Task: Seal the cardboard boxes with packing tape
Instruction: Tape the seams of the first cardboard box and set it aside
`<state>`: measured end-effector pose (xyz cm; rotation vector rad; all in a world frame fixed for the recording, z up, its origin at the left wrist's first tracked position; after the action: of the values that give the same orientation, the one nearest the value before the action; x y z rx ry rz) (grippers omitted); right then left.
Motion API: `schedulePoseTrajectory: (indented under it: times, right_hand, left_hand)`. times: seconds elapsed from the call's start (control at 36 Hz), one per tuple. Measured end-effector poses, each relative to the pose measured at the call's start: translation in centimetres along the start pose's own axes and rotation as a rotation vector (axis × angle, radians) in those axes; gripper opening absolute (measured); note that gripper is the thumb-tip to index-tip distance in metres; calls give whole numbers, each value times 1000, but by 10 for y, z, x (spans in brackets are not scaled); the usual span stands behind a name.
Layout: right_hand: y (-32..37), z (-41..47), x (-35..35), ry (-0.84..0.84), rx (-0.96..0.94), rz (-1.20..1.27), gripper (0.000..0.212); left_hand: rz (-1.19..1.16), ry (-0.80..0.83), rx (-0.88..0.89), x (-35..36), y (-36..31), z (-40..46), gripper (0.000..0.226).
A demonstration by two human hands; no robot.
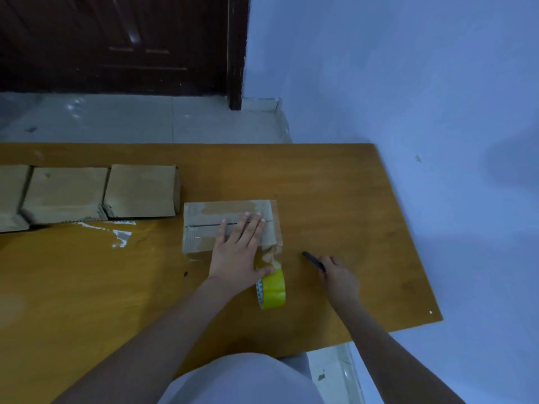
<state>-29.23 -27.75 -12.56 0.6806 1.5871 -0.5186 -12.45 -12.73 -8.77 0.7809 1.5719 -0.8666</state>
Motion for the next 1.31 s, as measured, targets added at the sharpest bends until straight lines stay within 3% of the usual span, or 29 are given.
schedulePoseTrajectory:
  times: [0.14,0.22,0.28,0.36,0.44,0.53,0.61,0.78,0.86,1.03,1.22,1.31]
  right_hand:
    - [-2,2,27,116,192,49,22]
    - [7,1,19,23,259,143,34]
    - [26,-2,5,-79,190,451,39]
    - [72,-13,6,95,67,964,51]
    - [97,-16,11,223,35,1138,34]
    - [97,-11,14,217,52,1242,9]
    - [97,-16,13,211,68,1352,10]
    - [98,-26,9,147,81,1284,17]
    - [94,-34,8,112,73,1214,24]
    - [67,-38,8,47,236,1306,8]
    - [27,-24,-20,-168,330,1356,12]
    - [18,-15,-36,-177,311,1383,15]
  left_hand:
    - [-14,-35,14,-7,-3,1,105]
    - [-19,-37,5,-6,-1,1,105]
    - [2,-36,4,-4,-1,2,105]
    - [1,-68,8,-4,-1,2,101]
    - [-52,-98,22,-6,-3,1,96]
    - [-59,-122,32,-7,-3,0,93]
    - [-160,-140,-16,-13,1,2,85]
    - [-209,-248,-146,-17,6,5,62]
    - [-199,-255,-162,-19,7,10,62]
    - [-126,-345,-107,-24,3,7,60]
    - [-75,-311,-4,-24,2,3,73]
    - [-88,-293,27,-26,4,-3,65]
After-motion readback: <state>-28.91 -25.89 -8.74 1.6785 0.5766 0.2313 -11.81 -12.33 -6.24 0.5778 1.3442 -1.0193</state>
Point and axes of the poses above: each hand's wrist, its own z-axis towards the middle knuckle, its own x-axis out of the palm, y = z × x, the point moved 10 cm from there along z, towards the middle knuckle
